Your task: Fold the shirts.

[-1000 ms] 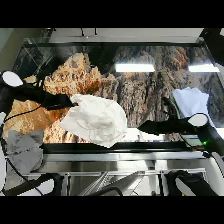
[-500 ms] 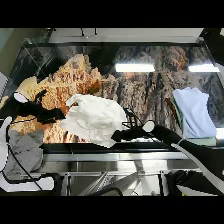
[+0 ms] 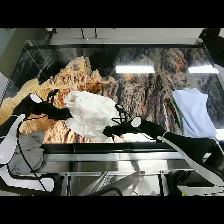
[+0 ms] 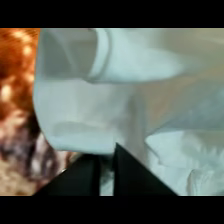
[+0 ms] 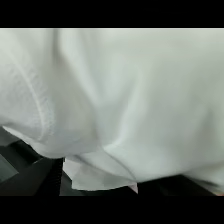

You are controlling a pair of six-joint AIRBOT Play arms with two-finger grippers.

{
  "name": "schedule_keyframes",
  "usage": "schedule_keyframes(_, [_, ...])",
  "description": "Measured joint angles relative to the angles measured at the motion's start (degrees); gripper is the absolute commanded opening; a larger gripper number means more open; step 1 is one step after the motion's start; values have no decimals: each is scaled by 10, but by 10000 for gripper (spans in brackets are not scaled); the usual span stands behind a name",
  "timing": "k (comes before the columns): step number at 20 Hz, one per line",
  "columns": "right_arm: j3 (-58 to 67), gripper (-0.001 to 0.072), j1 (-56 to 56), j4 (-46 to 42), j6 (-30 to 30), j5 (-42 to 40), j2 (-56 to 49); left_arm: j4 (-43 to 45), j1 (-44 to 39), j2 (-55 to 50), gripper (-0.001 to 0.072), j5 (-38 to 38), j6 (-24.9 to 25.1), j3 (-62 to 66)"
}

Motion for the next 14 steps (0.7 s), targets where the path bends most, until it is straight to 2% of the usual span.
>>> schedule_keyframes(3, [6,512,-8,-3,0,14,25,-1,-1,-5,14,-7,6,4])
schedule_keyframes(4, [7,538,-16,-3,0,25,38,1,0,-7,14,-12,7,8])
schedule_keyframes(5, [8,667,-24,-3,0,38,52,4,2,-8,14,-21,8,14])
schedule_keyframes(10, [10,678,-31,-5,0,67,80,26,2,-11,13,-74,10,61])
schedule_keyframes(14, [12,677,17,17,-2,15,16,14,-9,-9,13,-115,10,101])
